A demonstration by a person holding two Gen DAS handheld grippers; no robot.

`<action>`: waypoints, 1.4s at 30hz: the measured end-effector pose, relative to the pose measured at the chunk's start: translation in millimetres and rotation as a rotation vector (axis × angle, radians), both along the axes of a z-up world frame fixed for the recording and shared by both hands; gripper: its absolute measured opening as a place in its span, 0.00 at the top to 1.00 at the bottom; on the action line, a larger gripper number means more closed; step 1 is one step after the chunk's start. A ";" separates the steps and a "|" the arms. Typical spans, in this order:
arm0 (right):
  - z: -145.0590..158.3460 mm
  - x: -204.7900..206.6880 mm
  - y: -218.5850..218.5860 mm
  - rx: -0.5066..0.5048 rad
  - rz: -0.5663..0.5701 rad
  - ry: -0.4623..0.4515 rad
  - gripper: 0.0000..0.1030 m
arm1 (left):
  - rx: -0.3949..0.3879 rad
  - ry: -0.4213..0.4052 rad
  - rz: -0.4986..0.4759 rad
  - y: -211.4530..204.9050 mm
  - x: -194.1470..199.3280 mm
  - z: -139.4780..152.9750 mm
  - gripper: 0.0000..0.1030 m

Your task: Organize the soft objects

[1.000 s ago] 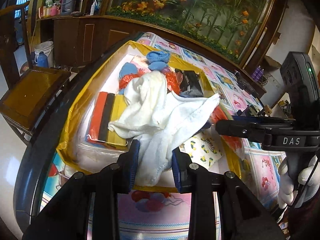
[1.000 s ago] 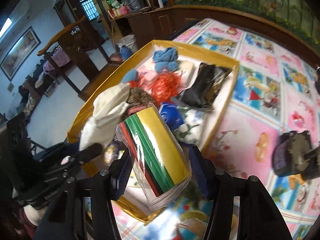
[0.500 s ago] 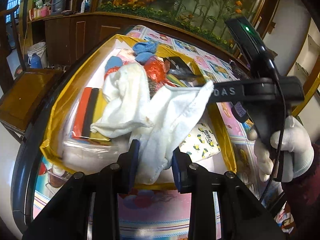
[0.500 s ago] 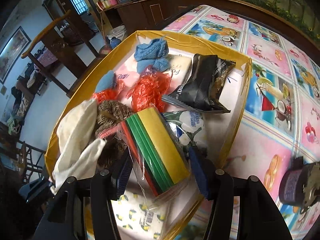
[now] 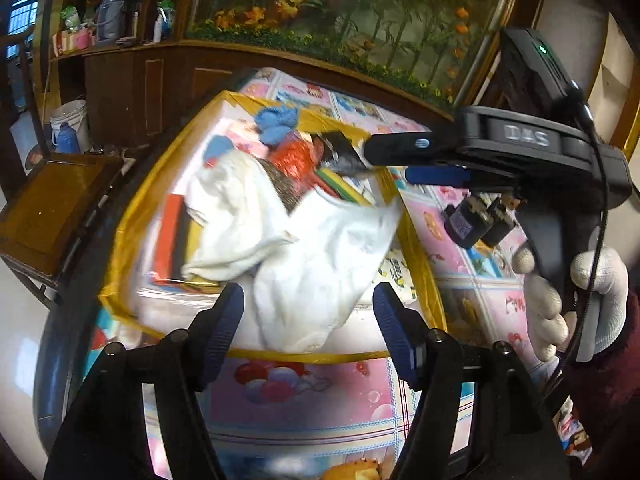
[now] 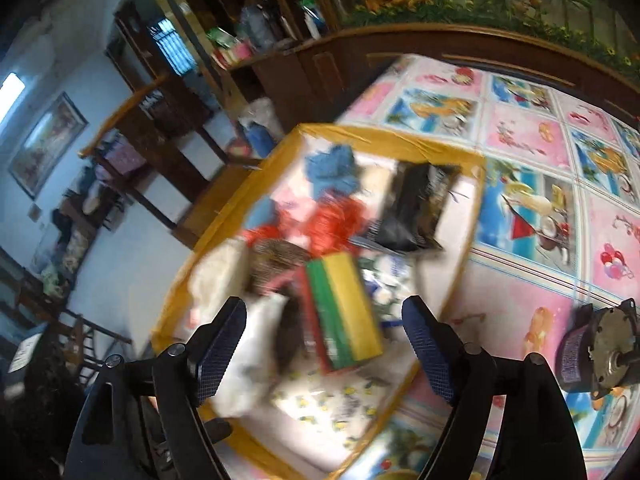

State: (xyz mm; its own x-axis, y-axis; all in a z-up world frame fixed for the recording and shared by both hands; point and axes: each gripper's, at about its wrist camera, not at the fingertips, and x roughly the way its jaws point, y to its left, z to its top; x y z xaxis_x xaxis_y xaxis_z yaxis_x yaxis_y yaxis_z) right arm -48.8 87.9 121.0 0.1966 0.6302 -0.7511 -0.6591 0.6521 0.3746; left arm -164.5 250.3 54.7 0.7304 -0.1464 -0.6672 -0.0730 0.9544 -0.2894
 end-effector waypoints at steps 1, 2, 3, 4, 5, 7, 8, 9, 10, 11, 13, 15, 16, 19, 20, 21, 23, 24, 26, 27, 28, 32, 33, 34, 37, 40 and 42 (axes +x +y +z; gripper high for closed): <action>4.6 -4.6 -0.5 0.044 0.031 0.028 0.20 | -0.004 -0.021 0.016 5.9 -7.1 4.2 0.36; 7.8 -10.6 0.4 0.103 0.078 0.082 0.20 | -0.007 -0.036 0.034 12.1 -12.9 6.9 0.36; 6.7 -13.8 2.3 0.142 0.118 0.131 0.20 | -0.009 -0.050 0.061 19.6 -19.4 9.8 0.36; 4.4 -19.3 6.7 0.175 0.168 0.191 0.18 | -0.013 -0.061 0.090 27.8 -25.6 12.1 0.35; 0.6 -23.2 11.2 0.180 0.198 0.228 0.18 | -0.018 -0.070 0.117 35.3 -29.9 13.1 0.35; -15.1 -28.9 23.6 0.130 0.213 0.260 0.18 | -0.027 -0.087 0.168 49.3 -36.9 13.7 0.34; -24.7 -28.8 28.4 0.101 0.208 0.268 0.18 | -0.031 -0.096 0.191 54.0 -40.4 14.0 0.33; -34.5 -26.8 31.6 0.080 0.199 0.284 0.18 | -0.035 -0.106 0.212 58.6 -44.4 14.7 0.29; -45.9 -22.6 34.3 0.060 0.185 0.311 0.18 | -0.036 -0.113 0.223 59.2 -45.1 14.6 0.28; -56.4 -18.1 35.1 0.050 0.167 0.343 0.18 | -0.035 -0.123 0.232 60.3 -47.1 15.9 0.28; -67.4 -8.5 29.4 0.087 0.140 0.401 0.20 | -0.019 -0.144 0.243 58.3 -48.0 19.8 0.28; -59.8 -6.2 21.0 0.104 0.126 0.388 0.20 | 0.030 -0.168 0.264 52.5 -50.3 27.2 0.28; -52.0 -6.9 15.2 0.099 0.119 0.347 0.20 | 0.067 -0.186 0.283 48.8 -53.0 32.4 0.28; -19.0 -16.9 -6.4 0.079 0.094 0.159 0.20 | 0.260 -0.263 0.407 29.4 -67.8 54.0 0.26; -5.1 -23.8 -13.6 0.080 0.083 0.089 0.20 | 0.331 -0.298 0.457 20.1 -73.8 61.5 0.23; 9.3 -37.0 -26.5 0.076 0.068 -0.012 0.20 | 0.390 -0.352 0.492 10.1 -82.2 70.3 0.16; 31.6 -67.6 -47.8 0.057 0.017 -0.227 0.07 | 0.404 -0.486 0.494 -7.2 -101.1 83.5 0.07; 37.2 -82.2 -57.7 0.050 -0.013 -0.311 0.00 | 0.367 -0.527 0.493 -9.5 -106.0 86.4 0.00; 39.9 -104.0 -77.1 0.059 -0.066 -0.428 0.00 | 0.245 -0.498 0.471 -4.6 -98.7 88.5 0.00; 35.6 -111.8 -85.0 0.058 -0.076 -0.439 0.00 | 0.177 -0.452 0.429 -0.5 -87.8 85.9 0.00; 29.4 -113.6 -89.4 0.043 -0.091 -0.428 0.00 | 0.154 -0.423 0.429 1.3 -81.1 82.9 0.00; -1.5 -113.3 -102.3 -0.055 -0.177 -0.346 0.00 | 0.262 -0.401 0.524 -17.2 -78.8 74.8 0.00; -3.3 -113.4 -101.0 -0.062 -0.200 -0.345 0.00 | 0.287 -0.403 0.526 -23.6 -79.9 74.6 0.00; -4.0 -116.1 -102.3 -0.061 -0.218 -0.356 0.00 | 0.296 -0.406 0.520 -28.2 -80.9 74.5 0.00; -0.4 -129.5 -100.2 -0.075 -0.270 -0.440 0.01 | 0.264 -0.395 0.503 -37.7 -81.6 74.6 0.00; -7.8 -138.0 -92.7 -0.114 -0.283 -0.507 0.01 | 0.225 -0.361 0.483 -48.3 -77.5 73.5 0.00; -13.8 -150.1 -97.1 -0.129 -0.278 -0.528 0.01 | 0.204 -0.327 0.457 -55.9 -71.5 71.9 0.00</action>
